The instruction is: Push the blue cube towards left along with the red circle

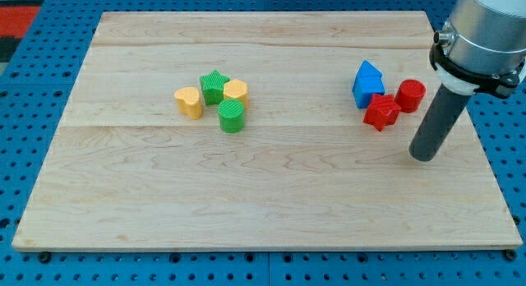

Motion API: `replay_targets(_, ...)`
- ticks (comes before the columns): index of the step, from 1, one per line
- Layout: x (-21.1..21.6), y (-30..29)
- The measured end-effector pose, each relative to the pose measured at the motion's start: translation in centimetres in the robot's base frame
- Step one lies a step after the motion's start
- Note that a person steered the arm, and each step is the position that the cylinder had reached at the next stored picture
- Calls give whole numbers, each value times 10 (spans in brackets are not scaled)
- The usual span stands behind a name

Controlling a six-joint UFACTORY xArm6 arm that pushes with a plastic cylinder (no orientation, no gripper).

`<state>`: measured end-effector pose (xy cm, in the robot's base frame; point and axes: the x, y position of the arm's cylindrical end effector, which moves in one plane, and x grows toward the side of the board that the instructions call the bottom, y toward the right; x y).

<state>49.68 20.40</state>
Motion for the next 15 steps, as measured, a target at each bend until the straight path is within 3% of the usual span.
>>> replay_targets(5,0,3)
replay_targets(6,-31,39)
replay_targets(7,-89,57)
replay_targets(8,-105,39)
replay_targets(10,-88,-66)
replay_targets(12,-106,-99)
replay_targets(14,-156,-110)
replay_targets(15,-148,-163)
